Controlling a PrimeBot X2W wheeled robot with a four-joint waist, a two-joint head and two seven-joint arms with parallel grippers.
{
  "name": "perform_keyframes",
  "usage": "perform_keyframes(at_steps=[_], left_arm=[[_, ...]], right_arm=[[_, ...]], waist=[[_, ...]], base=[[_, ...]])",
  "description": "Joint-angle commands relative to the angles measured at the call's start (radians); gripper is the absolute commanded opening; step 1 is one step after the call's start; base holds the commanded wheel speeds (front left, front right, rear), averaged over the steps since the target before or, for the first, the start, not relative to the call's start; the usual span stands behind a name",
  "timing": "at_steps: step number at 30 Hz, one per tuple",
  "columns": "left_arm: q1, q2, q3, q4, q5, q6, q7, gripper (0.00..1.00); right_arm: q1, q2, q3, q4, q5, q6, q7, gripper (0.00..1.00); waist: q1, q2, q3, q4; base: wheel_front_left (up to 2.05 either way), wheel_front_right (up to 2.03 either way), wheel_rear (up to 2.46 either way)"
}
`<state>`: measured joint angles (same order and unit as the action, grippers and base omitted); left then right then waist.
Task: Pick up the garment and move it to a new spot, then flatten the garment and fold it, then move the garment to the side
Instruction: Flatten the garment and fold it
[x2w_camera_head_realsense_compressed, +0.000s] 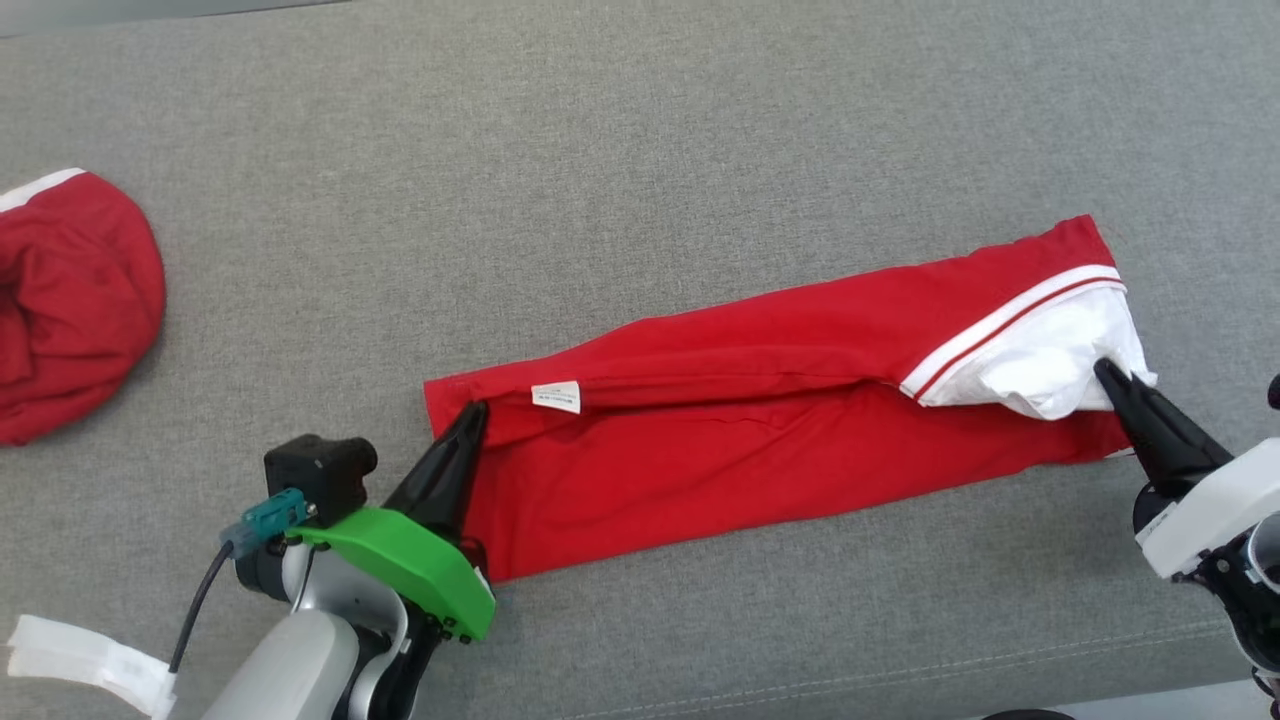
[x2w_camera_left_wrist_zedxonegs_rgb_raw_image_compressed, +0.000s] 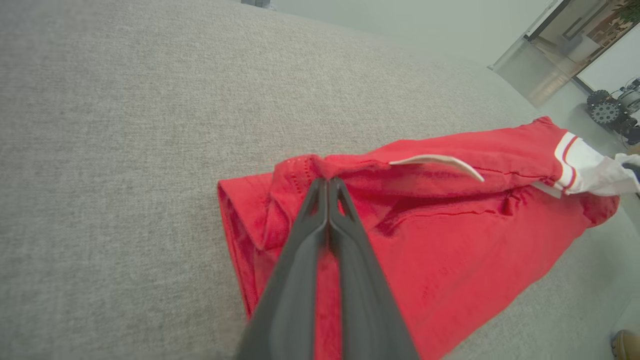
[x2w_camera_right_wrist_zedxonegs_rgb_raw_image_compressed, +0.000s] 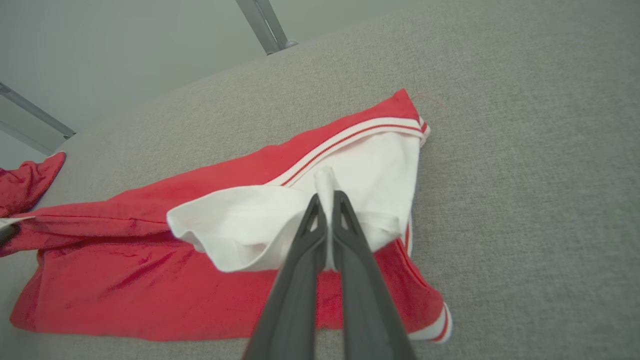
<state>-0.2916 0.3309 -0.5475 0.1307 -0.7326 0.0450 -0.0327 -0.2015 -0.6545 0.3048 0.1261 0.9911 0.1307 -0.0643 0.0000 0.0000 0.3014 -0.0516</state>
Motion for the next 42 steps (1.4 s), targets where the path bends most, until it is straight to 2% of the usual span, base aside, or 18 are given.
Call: perform_keyframes(at_steps=[1, 2, 3, 4, 5, 6, 7, 11, 12, 16, 20, 22, 23, 25, 29, 32, 36, 42], left_arm=[[0.021, -0.008, -0.002, 0.017, -0.016, -0.022, -0.013, 0.00], [0.025, -0.015, -0.010, 0.035, -0.026, -0.038, -0.014, 0.00], [0.024, -0.019, -0.019, 0.055, -0.029, -0.057, -0.022, 0.00], [0.022, -0.019, -0.022, 0.083, -0.025, -0.066, -0.032, 0.21], [0.016, -0.012, -0.034, 0.113, -0.003, -0.074, -0.044, 0.45], [0.010, -0.010, -0.046, 0.141, 0.016, -0.083, -0.060, 0.78], [0.008, -0.011, -0.053, 0.167, 0.034, -0.081, -0.077, 1.00], [0.059, 0.012, -0.084, 0.207, 0.099, -0.047, -0.123, 1.00], [0.076, 0.024, -0.082, 0.197, 0.115, -0.023, -0.137, 1.00], [0.134, 0.054, -0.030, 0.107, 0.200, 0.133, -0.208, 1.00], [0.181, 0.056, 0.045, -0.001, 0.271, 0.239, -0.232, 1.00], [0.178, 0.047, 0.071, -0.044, 0.298, 0.250, -0.233, 1.00], [0.199, 0.018, 0.127, -0.103, 0.339, 0.268, -0.232, 1.00], [0.212, 0.002, 0.150, -0.125, 0.355, 0.265, -0.232, 1.00], [0.241, -0.063, 0.221, -0.149, 0.398, 0.211, -0.232, 1.00], [0.260, -0.129, 0.285, -0.153, 0.420, 0.128, -0.232, 1.00], [0.272, -0.184, 0.345, -0.156, 0.456, 0.027, -0.232, 1.00], [0.289, -0.246, 0.423, -0.135, 0.505, -0.062, -0.232, 1.00]], right_arm=[[0.009, 0.011, 0.007, 0.018, -0.021, 0.000, 0.015, 0.00], [0.009, 0.016, 0.018, 0.029, -0.033, 0.000, 0.029, 0.13], [0.006, 0.019, 0.030, 0.037, -0.048, 0.000, 0.040, 0.85], [0.000, 0.016, 0.034, 0.054, -0.066, 0.000, 0.053, 1.00], [-0.007, 0.015, 0.038, 0.062, -0.072, 0.000, 0.068, 1.00], [-0.013, 0.014, 0.044, 0.059, -0.076, 0.000, 0.081, 1.00], [-0.017, 0.009, 0.041, 0.052, -0.073, 0.000, 0.094, 1.00], [-0.014, -0.057, 0.005, -0.007, -0.072, 0.000, 0.160, 1.00], [-0.019, -0.070, -0.013, -0.022, -0.065, 0.000, 0.179, 1.00], [-0.045, -0.109, -0.069, -0.044, -0.090, 0.000, 0.264, 1.00], [-0.100, -0.052, -0.079, 0.005, -0.090, 0.000, 0.351, 1.00], [-0.120, -0.044, -0.077, 0.039, -0.103, 0.000, 0.370, 1.00], [-0.167, -0.011, -0.064, 0.106, -0.130, 0.000, 0.395, 1.00], [-0.187, 0.017, -0.055, 0.140, -0.137, 0.000, 0.404, 1.00], [-0.250, 0.063, -0.040, 0.272, -0.176, 0.000, 0.420, 1.00], [-0.283, 0.089, -0.036, 0.376, -0.180, 0.000, 0.424, 1.00], [-0.294, 0.115, -0.033, 0.472, -0.158, 0.000, 0.451, 1.00], [-0.294, 0.161, -0.008, 0.527, -0.072, 0.001, 0.521, 1.00]], waist=[[0.0000, 0.0000, -0.006, -0.003], [0.0000, 0.0000, -0.006, -0.003], [0.0000, 0.0000, -0.007, -0.002], [0.0000, 0.0000, -0.009, -0.002], [0.0000, 0.0000, -0.010, -0.003], [0.0000, 0.0000, -0.014, -0.003], [0.0000, 0.0000, -0.018, -0.005], [0.0000, 0.0000, -0.031, -0.025], [0.0000, 0.0000, -0.032, -0.032], [0.0000, 0.0000, -0.031, -0.042], [0.0000, 0.0000, -0.024, -0.034], [0.0000, 0.0000, -0.021, -0.032], [0.0000, 0.0000, -0.012, -0.021], [0.0000, 0.0000, -0.009, -0.013], [0.0000, 0.0000, 0.005, 0.029], [0.0000, 0.0000, 0.016, 0.069], [0.0000, 0.0000, 0.025, 0.095], [0.0000, 0.0000, 0.025, 0.101]], base=[[0.00, 0.00, 0.00], [0.00, 0.00, 0.00], [0.00, 0.00, 0.00], [0.00, 0.00, 0.00], [0.00, 0.00, 0.00], [0.00, 0.00, 0.00], [0.00, 0.00, 0.00], [0.00, 0.00, 0.00], [0.00, 0.00, 0.00], [0.00, 0.00, 0.00], [0.00, 0.00, 0.00], [0.00, 0.00, 0.00], [0.00, 0.00, 0.00], [0.00, 0.00, 0.00], [0.00, 0.00, 0.00], [0.00, 0.00, 0.00], [0.00, 0.00, 0.00], [0.00, 0.00, 0.00]])
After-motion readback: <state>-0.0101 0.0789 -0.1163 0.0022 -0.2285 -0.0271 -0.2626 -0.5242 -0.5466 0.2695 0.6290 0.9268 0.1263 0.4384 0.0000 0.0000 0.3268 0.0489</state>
